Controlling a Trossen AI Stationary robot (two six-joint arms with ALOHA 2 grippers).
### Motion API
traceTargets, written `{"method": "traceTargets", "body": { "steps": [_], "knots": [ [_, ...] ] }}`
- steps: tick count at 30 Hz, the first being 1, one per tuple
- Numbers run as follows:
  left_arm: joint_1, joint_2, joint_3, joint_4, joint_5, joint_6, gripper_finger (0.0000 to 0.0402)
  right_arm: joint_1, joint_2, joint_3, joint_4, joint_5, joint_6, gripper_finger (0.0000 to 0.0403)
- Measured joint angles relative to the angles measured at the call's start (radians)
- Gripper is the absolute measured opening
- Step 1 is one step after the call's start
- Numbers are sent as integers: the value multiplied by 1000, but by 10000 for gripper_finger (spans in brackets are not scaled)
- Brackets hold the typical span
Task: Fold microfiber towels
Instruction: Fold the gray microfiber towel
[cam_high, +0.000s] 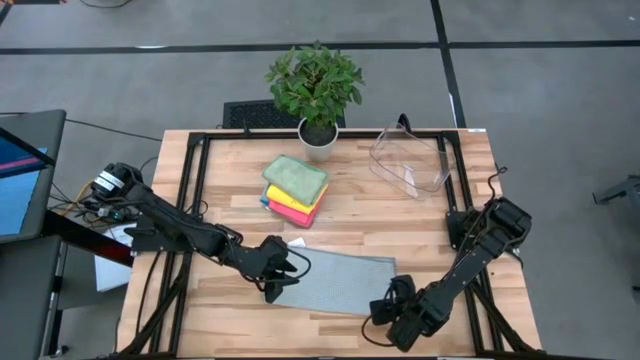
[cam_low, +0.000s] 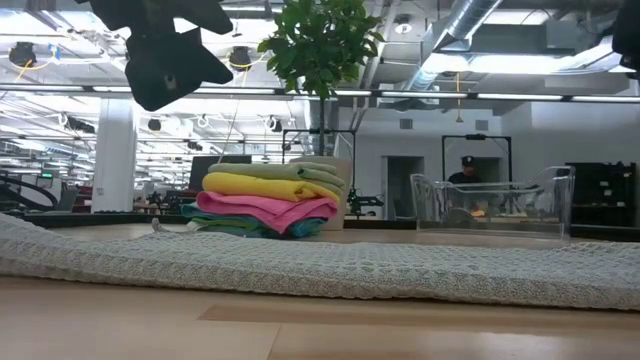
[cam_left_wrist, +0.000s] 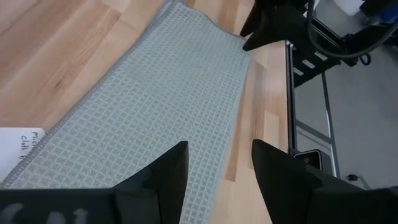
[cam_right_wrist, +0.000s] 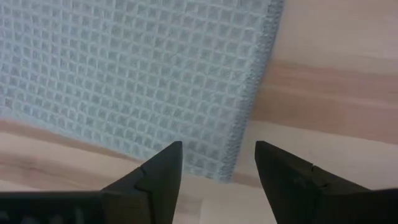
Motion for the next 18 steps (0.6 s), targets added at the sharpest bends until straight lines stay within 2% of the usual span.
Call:
{"method": "traceTargets", "body": {
  "steps": [6,11,14,18],
  "knots": [
    [0,0,0,-1,-2,0,170,5,55,1,72,-16,0,227],
    [0,0,0,-2,1,0,170,3,88,35,27,-27,0,216],
    [0,0,0,-1,0,0,170,-10,81,51,-33,-61,-6,183],
    [0,0,0,-1,-3,1,170,-9,78,47,-47,-62,-56,105]
  ]
}}
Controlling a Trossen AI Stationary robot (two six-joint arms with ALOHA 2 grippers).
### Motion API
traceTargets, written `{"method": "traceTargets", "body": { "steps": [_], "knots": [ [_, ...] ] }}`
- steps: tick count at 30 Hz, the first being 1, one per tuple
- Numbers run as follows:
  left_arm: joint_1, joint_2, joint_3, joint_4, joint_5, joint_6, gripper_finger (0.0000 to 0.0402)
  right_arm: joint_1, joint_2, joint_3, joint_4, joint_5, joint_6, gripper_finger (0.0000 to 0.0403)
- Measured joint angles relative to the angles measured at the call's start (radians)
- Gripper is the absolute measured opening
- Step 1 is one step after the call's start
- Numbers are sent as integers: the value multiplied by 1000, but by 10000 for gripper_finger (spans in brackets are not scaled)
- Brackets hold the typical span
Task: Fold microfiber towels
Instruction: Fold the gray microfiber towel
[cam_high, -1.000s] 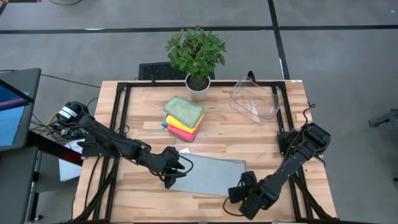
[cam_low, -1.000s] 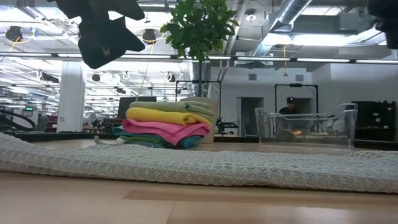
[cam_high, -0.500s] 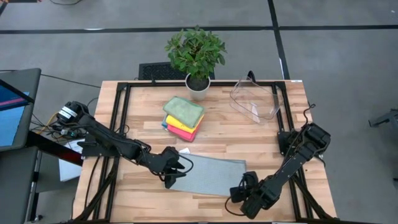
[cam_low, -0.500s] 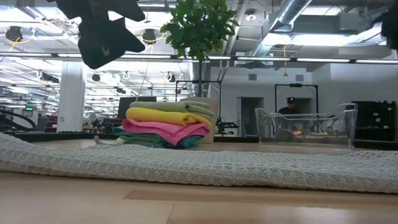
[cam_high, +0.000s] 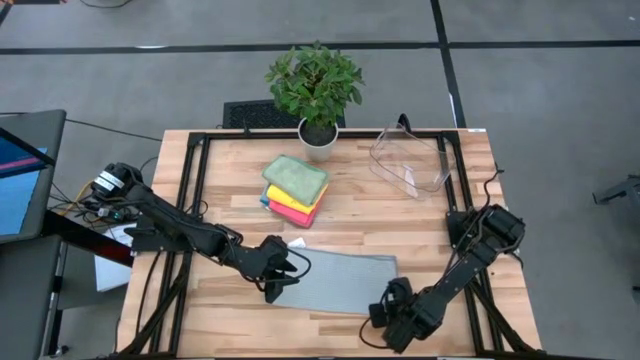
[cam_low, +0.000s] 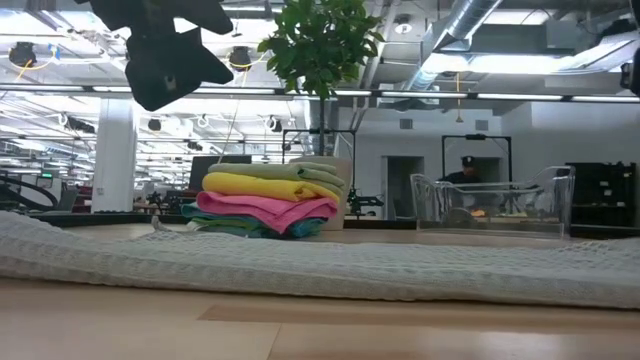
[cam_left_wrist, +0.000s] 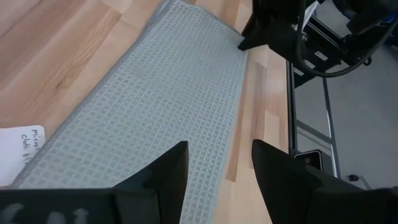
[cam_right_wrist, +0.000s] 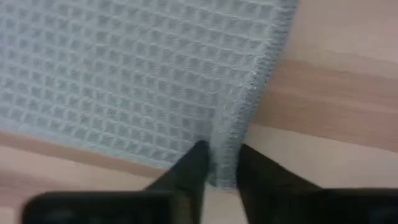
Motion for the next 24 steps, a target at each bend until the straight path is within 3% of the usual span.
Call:
{"method": "traceTargets", "body": {
  "steps": [4,6,11,17,24],
  "knots": [
    [0,0,0,-3,3,0,170,-11,1,0,30,-1,-51,29],
    [0,0,0,-2,12,1,170,-18,-3,0,48,0,-88,15],
    [0,0,0,-2,27,0,170,-49,-12,40,13,-5,-151,31],
    [0,0,0,1,43,-5,170,-117,-15,175,-87,45,-342,13],
    [0,0,0,1,70,-20,170,-208,8,239,0,67,-557,23]
  ]
}}
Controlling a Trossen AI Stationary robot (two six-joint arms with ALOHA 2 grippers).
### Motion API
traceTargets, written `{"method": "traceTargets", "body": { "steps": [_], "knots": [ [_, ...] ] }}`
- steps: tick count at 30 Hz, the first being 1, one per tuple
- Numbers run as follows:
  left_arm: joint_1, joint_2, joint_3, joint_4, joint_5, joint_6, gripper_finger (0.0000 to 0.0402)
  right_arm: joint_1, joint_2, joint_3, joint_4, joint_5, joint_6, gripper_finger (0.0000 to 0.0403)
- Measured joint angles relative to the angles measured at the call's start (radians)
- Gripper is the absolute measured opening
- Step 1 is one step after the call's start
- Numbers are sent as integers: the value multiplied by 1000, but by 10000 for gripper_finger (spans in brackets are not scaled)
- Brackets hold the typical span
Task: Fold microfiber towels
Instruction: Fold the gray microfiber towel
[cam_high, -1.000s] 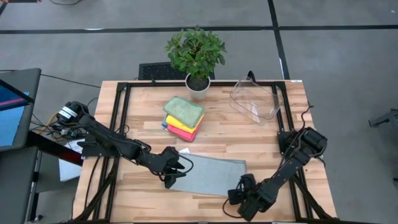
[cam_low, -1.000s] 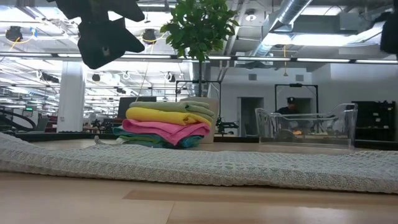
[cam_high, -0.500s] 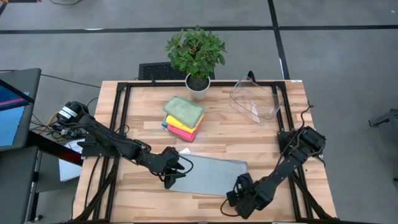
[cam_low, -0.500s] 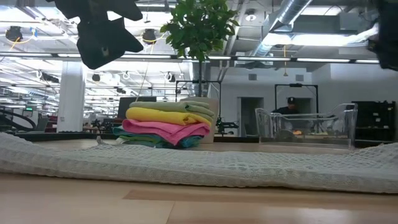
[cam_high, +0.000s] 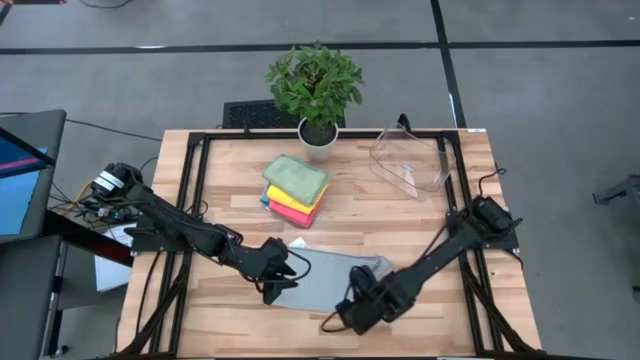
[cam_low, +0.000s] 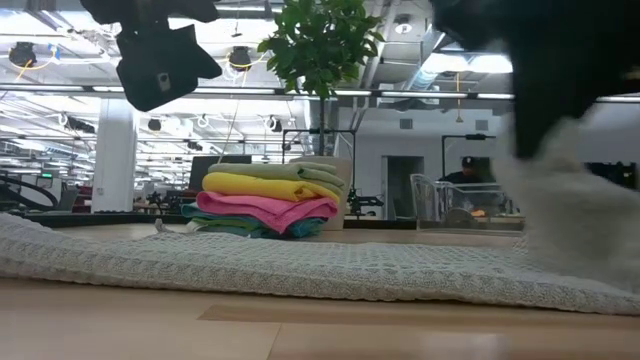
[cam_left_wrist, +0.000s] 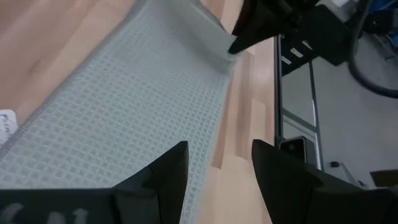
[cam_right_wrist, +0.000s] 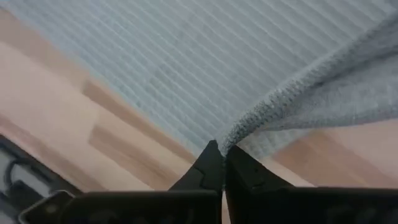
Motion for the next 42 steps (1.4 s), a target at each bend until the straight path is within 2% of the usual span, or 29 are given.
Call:
{"method": "traceTargets", "body": {
  "steps": [6,16,22,28,31,42],
  "knots": [
    [0,0,0,1,26,-18,170,-43,15,0,147,11,-116,18],
    [0,0,0,2,36,-25,170,-41,109,7,333,-30,-181,23],
    [0,0,0,3,37,-35,170,-46,142,56,255,-23,-199,28],
    [0,0,0,4,43,-46,170,-51,124,104,186,96,-207,23],
    [0,0,0,5,43,-50,170,-56,125,122,139,100,-223,23],
    [0,0,0,5,44,-52,170,-81,144,123,206,97,-290,34]
  ]
}}
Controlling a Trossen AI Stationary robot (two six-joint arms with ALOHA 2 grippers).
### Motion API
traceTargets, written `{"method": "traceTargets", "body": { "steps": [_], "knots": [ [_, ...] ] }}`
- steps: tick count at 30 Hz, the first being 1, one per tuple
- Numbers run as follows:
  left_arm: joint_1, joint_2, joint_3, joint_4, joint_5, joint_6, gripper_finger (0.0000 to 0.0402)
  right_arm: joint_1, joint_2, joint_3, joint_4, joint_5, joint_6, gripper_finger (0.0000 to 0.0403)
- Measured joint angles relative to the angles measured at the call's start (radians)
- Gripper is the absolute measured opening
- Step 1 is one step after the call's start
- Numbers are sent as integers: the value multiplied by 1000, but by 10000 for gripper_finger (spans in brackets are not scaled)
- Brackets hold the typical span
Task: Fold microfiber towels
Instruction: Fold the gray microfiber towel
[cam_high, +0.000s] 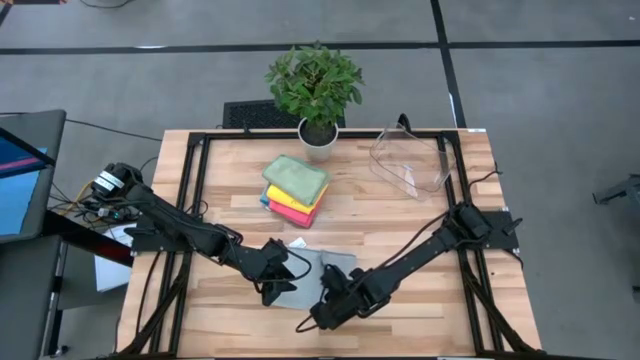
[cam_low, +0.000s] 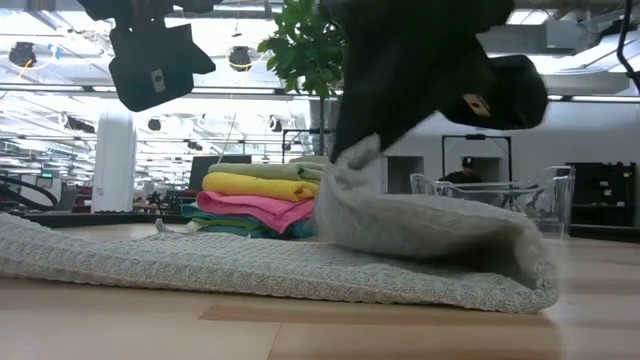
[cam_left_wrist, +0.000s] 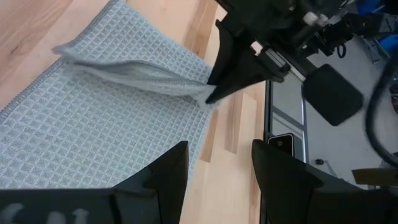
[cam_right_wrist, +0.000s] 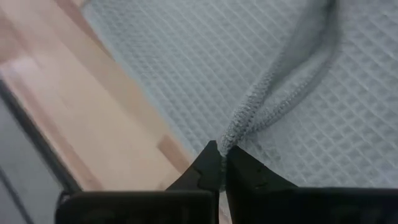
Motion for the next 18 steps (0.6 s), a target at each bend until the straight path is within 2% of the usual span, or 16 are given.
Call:
{"method": "traceTargets", "body": {
  "steps": [6,15,18],
  "knots": [
    [0,0,0,0,0,-6,170,-5,0,0,52,-13,-25,65],
    [0,0,0,1,-1,-17,170,-40,0,0,61,-34,-68,178],
    [0,0,0,1,20,-35,170,-35,-12,-1,44,26,-68,204]
  ]
}}
